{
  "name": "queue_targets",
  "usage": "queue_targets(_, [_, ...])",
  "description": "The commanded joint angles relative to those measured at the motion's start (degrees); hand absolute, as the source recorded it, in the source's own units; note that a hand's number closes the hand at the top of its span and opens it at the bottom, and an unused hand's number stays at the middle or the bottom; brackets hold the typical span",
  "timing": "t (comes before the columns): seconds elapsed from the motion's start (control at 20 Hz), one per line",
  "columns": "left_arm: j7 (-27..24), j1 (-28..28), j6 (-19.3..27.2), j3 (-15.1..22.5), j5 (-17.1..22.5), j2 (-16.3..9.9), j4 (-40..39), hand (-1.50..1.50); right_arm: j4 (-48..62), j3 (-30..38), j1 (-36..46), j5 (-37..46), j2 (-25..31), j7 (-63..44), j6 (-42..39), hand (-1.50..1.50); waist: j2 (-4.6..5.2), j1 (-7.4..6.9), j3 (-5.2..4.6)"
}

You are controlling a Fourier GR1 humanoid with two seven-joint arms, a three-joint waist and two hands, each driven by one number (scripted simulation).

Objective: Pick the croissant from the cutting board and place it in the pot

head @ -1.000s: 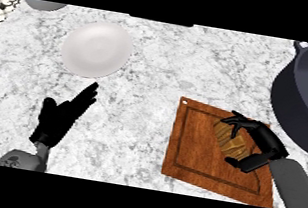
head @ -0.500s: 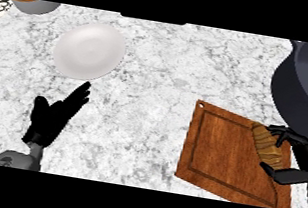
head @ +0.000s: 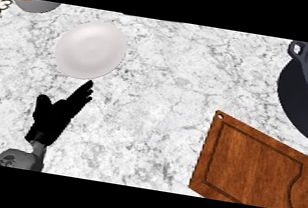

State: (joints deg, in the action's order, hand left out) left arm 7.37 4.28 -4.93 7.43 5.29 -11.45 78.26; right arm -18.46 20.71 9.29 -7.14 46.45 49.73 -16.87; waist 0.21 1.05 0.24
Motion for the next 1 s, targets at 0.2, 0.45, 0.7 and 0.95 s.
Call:
queue_targets(0.2, [-1.04,3.75,-0.10,0.09,-2.09,1.59,-4.61,0.00,4.03,1.77,-1.59,1.68,5.55,9.47,3.41,1.50,0.02,-1.07,-0.08])
queue_targets(0.45, [5.43,0.25,-0.44,0.08,-0.38,0.52,5.83,0.00,0.02,1.40,-0.58,2.60,9.53,5.43,8.83,1.50,-0.28,-1.51,-0.19])
queue_targets(0.7, [-1.95,-0.09,-1.16,-0.93,-2.85,1.04,-1.69,0.00,-6.95,-0.17,3.35,3.03,10.93,-5.36,10.28,1.50,-0.27,-1.01,-0.33])
queue_targets(0.95, [1.99,1.06,-1.90,-1.24,-1.81,0.79,0.81,0.00,-11.00,-3.97,12.17,6.94,14.48,-16.74,11.53,1.50,-0.21,-1.53,-0.33])
